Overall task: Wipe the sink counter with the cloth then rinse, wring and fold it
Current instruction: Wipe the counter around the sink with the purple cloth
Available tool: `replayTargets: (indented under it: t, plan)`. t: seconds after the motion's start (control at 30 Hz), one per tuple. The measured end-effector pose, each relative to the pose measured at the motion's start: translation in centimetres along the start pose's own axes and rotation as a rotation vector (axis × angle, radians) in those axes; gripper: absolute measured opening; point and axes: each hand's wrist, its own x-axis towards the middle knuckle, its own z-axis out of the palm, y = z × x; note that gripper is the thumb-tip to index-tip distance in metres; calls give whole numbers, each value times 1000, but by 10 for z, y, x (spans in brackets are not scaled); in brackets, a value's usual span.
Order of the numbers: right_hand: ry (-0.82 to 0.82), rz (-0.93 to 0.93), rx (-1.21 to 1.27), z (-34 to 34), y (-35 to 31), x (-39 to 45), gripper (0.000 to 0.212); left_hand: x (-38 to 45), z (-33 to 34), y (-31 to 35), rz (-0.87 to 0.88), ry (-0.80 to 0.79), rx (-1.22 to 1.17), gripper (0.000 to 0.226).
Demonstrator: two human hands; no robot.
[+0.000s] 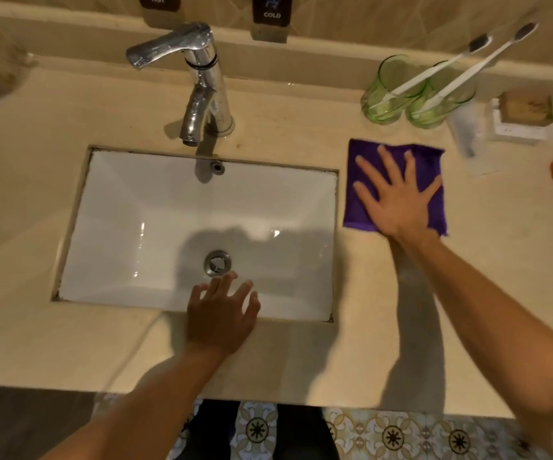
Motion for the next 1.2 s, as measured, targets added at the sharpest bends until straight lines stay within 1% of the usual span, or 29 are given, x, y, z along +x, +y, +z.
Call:
replayTargets:
  t: [0.2,0.33,0.47,0.6,0.73,0.93,1.1,1.2]
  plan:
    - [-9,38,38,-12,-2,45,56,1,0,0,9,-14,19,41]
    - [-14,30,40,-14,-2,48,58,0,0,-1,5,0,34,42]
    - [-5,16,42,-10,-3,31,58,1,1,-1,-9,13,39,45]
    - [0,-29,46,1,0,-17,55,0,0,-1,4,-5,36,51]
    - [21,-76,3,18,6,-88,54,-1,-2,0,-7,5,25,53]
    - [-41,-84,-48,38,10,-208,58,-1,0,-2,-2,-6,46,54]
    - [-88,-68,-70,53,-6,-291,59,-4,2,-4,45,79,59,39]
    - [-147,-58,-69,54,-12,-310,58,-3,12,-5,81,231,53,32]
